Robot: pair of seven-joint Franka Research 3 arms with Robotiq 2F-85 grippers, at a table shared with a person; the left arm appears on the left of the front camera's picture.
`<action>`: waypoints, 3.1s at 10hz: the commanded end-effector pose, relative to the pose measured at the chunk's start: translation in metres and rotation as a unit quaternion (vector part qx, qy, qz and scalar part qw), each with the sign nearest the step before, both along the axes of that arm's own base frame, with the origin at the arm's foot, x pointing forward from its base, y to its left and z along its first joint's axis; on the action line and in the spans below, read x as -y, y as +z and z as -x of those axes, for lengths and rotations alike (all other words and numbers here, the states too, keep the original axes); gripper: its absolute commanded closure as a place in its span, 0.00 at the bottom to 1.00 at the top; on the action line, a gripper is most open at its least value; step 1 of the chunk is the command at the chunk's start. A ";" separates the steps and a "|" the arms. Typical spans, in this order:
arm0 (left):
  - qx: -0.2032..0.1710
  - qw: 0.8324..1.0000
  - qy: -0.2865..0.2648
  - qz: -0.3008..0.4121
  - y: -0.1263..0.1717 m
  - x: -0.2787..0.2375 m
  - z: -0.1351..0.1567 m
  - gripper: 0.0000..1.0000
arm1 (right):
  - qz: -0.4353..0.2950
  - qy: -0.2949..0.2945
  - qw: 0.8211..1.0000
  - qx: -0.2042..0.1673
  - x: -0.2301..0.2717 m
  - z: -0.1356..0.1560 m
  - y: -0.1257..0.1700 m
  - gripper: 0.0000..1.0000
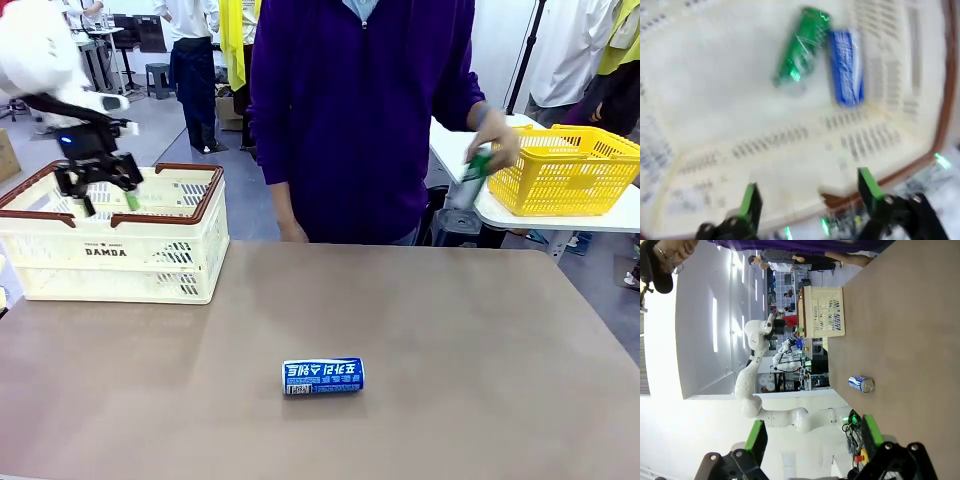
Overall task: Place the drinks into the Shopping basket.
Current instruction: Pick up one drink and place it into the Shopping basket.
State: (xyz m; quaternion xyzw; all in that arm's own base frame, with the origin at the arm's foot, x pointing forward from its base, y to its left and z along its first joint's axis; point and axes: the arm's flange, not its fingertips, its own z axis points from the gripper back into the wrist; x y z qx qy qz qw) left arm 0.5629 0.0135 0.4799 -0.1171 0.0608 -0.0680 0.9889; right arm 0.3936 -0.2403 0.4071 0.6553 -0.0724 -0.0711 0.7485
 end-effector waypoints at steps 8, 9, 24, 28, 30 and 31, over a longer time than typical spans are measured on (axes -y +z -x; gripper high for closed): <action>0.182 0.767 0.026 0.615 -0.074 -0.215 0.129 0.00 | 0.000 0.004 1.000 -0.010 0.001 0.001 0.006 0.00; 0.167 0.861 -0.046 0.479 -0.044 -0.232 0.144 0.00 | 0.000 0.004 1.000 -0.010 0.001 0.001 0.006 0.00; 0.300 0.889 -0.166 0.304 0.090 -0.119 0.186 0.00 | 0.000 0.004 1.000 -0.010 0.001 0.001 0.006 0.00; 0.343 0.895 -0.216 0.186 0.133 -0.047 0.174 0.00 | 0.000 0.004 1.000 -0.010 0.001 0.001 0.006 0.00; 0.345 0.908 -0.005 0.236 0.114 -0.229 0.169 0.00 | 0.000 0.004 1.000 -0.010 0.001 0.001 0.006 0.00; 0.359 0.891 0.100 0.259 0.098 -0.312 0.214 0.00 | 0.000 0.004 1.000 -0.010 0.001 0.001 0.006 0.00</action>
